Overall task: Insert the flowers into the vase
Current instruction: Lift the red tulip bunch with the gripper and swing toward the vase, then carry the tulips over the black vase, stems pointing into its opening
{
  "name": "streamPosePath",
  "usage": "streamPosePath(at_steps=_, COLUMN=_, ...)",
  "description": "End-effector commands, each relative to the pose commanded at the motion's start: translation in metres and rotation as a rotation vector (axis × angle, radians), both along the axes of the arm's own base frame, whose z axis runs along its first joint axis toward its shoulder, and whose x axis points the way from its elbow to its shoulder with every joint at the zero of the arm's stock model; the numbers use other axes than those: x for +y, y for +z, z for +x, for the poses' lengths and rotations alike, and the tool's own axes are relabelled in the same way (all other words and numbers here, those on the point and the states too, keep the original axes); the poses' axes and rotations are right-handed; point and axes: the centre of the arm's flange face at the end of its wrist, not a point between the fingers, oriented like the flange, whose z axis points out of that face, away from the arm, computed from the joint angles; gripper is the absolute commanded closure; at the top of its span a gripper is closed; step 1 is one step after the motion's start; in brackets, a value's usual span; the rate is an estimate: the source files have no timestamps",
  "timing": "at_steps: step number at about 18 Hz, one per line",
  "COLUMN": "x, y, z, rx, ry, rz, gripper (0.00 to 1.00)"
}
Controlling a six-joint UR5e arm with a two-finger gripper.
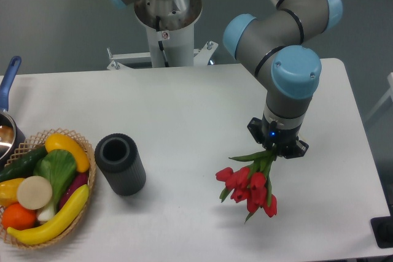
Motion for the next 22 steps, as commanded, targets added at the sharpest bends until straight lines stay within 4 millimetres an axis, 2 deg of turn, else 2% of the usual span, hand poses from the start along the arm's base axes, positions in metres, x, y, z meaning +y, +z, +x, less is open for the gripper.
streamPosePath(at_steps=3, x=0.002, y=0.001, z=0.002, rx=-0.004, ry=-0.003, rz=0.012, gripper=1.0)
streamPosePath(at_steps=8, x=0.009, y=0.026, z=0.011, rx=-0.008, ry=-0.009, rz=0.12, gripper=1.0)
streamPosePath(at_steps=11, x=0.022, y=0.038, z=0.021, rx=-0.048, ry=-0.01, rz=0.27, gripper=1.0)
streamPosePath(at_steps=15, x=0.042, y=0.065, z=0.033, rx=-0.117, ry=0.059, rz=0.528, gripper=1.0)
streamPosePath(at_steps=19, x=0.059, y=0.078, z=0.05, rx=-0.26, ry=0.039, rz=0.696, gripper=1.0)
streamPosePath(at_steps=22, x=0.07, y=0.097, z=0.071, rx=-0.333, ry=0.066, rz=0.757, gripper=1.0)
